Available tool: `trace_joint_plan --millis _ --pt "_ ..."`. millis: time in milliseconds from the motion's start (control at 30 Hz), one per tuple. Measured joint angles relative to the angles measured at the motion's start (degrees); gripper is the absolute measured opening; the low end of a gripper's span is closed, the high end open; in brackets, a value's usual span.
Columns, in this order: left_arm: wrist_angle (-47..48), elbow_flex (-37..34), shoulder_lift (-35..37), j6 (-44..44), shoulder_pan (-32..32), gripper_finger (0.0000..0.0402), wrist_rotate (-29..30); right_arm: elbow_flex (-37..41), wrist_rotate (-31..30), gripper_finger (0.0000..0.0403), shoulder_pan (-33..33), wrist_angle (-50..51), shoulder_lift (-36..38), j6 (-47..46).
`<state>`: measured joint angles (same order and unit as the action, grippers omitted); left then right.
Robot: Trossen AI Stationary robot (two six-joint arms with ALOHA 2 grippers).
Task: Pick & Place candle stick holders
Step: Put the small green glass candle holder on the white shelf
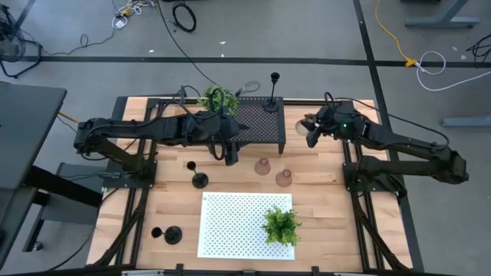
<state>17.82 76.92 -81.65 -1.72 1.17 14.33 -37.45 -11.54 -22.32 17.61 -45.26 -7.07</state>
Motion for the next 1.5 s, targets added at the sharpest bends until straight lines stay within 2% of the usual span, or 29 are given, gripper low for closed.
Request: trace_joint_plan --millis 300,767,1167,1500 --pt "0.0 0.0 0.0 0.0 0.0 0.0222 0.0 -5.0 0.6 0.0127 9.2 -0.2 0.0 0.2" --pt "-0.7 0.0 0.0 0.0 0.0 0.0222 0.0 -5.3 0.6 0.0127 21.9 -12.8 -3.4 1.2" --pt "-1.9 0.0 0.0 0.0 -0.1 0.0222 -2.2 -5.4 0.6 0.0127 26.0 -26.4 -10.2 4.7" --pt "-2.0 0.0 0.0 1.1 -0.1 0.0222 -3.7 -15.3 0.6 0.0127 26.8 -23.8 -19.7 10.4"
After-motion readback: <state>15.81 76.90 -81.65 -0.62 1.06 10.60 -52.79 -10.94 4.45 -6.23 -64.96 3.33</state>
